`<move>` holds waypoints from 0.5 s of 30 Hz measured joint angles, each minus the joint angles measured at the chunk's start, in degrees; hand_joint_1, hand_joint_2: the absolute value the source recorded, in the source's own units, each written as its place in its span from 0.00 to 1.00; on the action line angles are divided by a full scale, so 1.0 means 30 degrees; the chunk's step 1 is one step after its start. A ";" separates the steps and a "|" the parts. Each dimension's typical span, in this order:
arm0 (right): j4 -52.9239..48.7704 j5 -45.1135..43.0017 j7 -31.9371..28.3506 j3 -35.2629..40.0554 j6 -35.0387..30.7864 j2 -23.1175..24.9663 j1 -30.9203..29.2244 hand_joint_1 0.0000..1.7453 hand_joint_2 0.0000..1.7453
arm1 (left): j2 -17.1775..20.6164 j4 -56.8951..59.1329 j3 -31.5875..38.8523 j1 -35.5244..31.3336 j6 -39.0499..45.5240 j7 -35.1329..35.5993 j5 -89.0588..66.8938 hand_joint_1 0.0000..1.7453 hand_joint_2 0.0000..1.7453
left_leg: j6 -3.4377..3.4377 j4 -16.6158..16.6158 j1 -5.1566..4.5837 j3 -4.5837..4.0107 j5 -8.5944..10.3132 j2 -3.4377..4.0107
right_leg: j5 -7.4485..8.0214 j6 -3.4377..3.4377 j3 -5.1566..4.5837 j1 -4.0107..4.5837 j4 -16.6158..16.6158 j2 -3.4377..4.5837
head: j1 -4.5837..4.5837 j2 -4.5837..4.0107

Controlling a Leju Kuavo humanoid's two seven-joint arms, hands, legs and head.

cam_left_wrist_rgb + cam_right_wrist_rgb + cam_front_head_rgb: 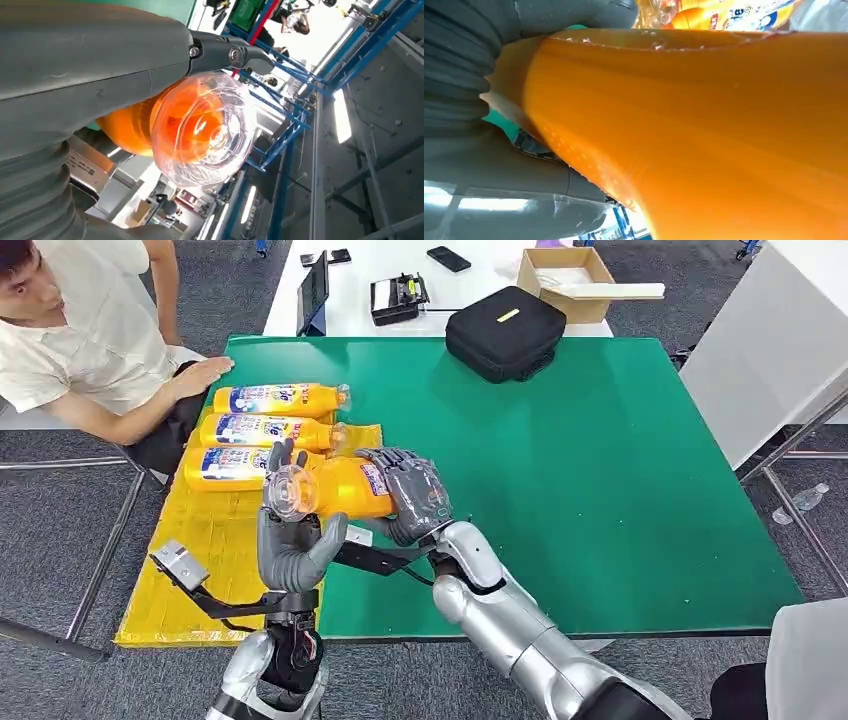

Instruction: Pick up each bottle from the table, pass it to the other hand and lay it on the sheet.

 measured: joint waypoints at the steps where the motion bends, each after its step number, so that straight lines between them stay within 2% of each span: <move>1: 0.0000 0.0000 0.0000 0.0000 0.0000 0.0000 0.0000 1.00 1.00 | 0.0000 0.0000 -0.0007 0.0000 0.0000 0.0000 0.0000 0.00 1.00 | 0.0000 0.0000 0.0000 0.0000 0.0000 0.0000 | 0.0000 0.0000 0.0000 0.0000 0.0000 0.0000 | 0.0000 0.0000; 4: 0.0000 0.0000 0.0000 0.0000 0.0000 0.0000 0.0000 1.00 1.00 | 0.0000 0.0000 0.0000 0.0000 0.0000 0.0000 0.0000 0.00 1.00 | 0.0000 0.0000 0.0000 0.0000 0.0000 0.0000 | 0.0000 0.0000 0.0000 0.0000 -0.0001 0.0000 | 0.0000 0.0000; 5: 0.0000 0.0000 0.0000 0.0000 0.0000 0.0000 0.0000 1.00 1.00 | 0.0000 0.0000 -0.0001 0.0000 0.0000 0.0000 0.0000 1.00 1.00 | 0.0000 0.0000 0.0000 0.0000 0.0000 0.0000 | 0.0000 0.0000 0.0000 0.0000 -0.0001 0.0000 | 0.0000 0.0000; 9: 0.0007 0.0085 0.0071 0.0000 -0.0050 0.0000 -0.0002 1.00 1.00 | 0.0000 0.0000 0.0000 -0.0008 0.0102 -0.0007 -0.0198 1.00 1.00 | 0.0000 0.0001 0.0000 0.0001 0.0000 0.0000 | 0.0000 0.0000 -0.0005 0.0000 -0.0001 0.0000 | 0.0000 0.0000; 12: 0.0168 0.0795 0.0897 -0.0007 -0.0773 0.0036 -0.0163 1.00 1.00 | -0.0088 0.0212 -0.0321 -0.0421 0.1401 -0.0241 -0.3041 1.00 1.00 | 0.0000 0.0001 0.0000 -0.0002 0.0003 -0.0003 | 0.0000 0.0000 -0.0005 -0.0001 -0.0001 -0.0003 | 0.0000 0.0000; 15: 0.0430 0.0882 0.0896 -0.0015 -0.0998 0.0044 -0.0426 1.00 1.00 | -0.0146 0.0452 -0.0605 -0.0806 0.2478 -0.0291 -0.4110 1.00 1.00 | 0.0000 0.0002 -0.0001 0.0001 0.0003 0.0008 | 0.0004 0.0002 -0.0007 -0.0001 -0.0001 0.0012 | 0.0000 0.0000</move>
